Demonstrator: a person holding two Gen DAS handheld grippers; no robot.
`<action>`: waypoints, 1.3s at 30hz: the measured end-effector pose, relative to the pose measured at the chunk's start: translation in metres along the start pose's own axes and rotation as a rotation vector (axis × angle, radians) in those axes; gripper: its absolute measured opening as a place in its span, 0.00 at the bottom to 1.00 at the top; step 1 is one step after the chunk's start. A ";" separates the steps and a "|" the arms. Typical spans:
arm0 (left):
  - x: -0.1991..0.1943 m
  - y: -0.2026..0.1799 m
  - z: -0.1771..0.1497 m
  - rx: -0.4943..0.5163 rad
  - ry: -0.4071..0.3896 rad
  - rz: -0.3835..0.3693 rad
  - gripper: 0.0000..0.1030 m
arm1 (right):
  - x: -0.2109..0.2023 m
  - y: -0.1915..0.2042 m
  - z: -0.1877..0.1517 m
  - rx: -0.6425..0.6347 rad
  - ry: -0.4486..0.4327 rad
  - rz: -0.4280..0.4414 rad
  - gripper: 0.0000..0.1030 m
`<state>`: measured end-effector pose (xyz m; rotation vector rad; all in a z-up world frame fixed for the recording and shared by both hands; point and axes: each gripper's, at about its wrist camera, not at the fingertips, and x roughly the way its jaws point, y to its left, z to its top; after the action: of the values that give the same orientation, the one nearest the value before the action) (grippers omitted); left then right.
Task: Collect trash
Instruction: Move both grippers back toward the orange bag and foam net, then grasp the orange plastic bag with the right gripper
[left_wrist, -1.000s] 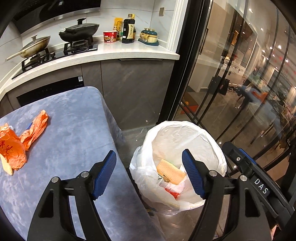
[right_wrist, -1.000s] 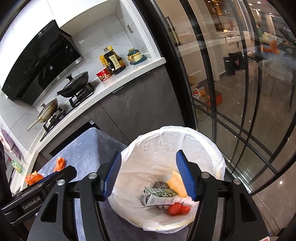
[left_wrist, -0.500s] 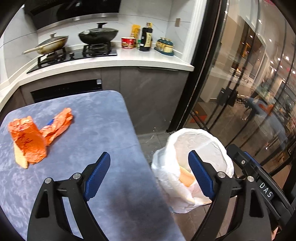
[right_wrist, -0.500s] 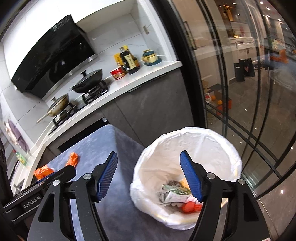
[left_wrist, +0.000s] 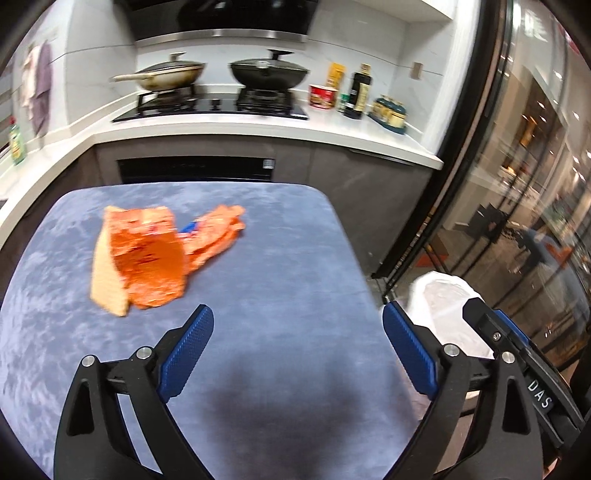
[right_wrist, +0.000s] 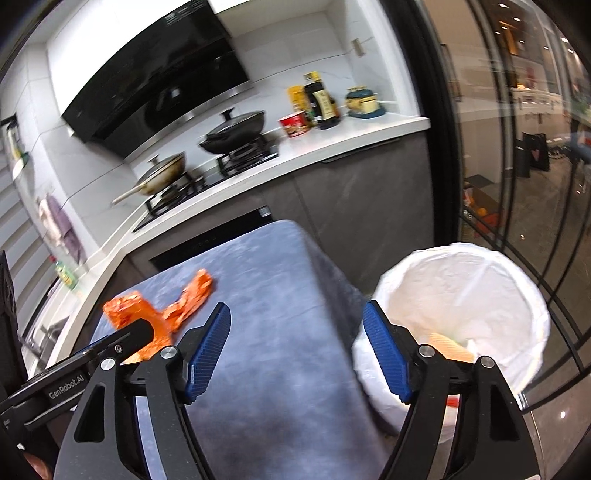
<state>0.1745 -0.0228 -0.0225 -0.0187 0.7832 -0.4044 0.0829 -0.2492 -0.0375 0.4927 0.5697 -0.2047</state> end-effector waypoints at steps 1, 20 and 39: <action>-0.002 0.008 0.000 -0.010 -0.001 0.008 0.86 | 0.003 0.008 -0.002 -0.010 0.006 0.009 0.69; -0.019 0.177 -0.004 -0.213 -0.005 0.169 0.87 | 0.064 0.145 -0.039 -0.175 0.123 0.140 0.71; 0.016 0.269 -0.003 -0.305 0.041 0.233 0.87 | 0.146 0.237 -0.057 -0.252 0.208 0.205 0.81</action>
<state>0.2763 0.2198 -0.0799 -0.2029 0.8708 -0.0623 0.2522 -0.0231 -0.0684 0.3262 0.7320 0.1145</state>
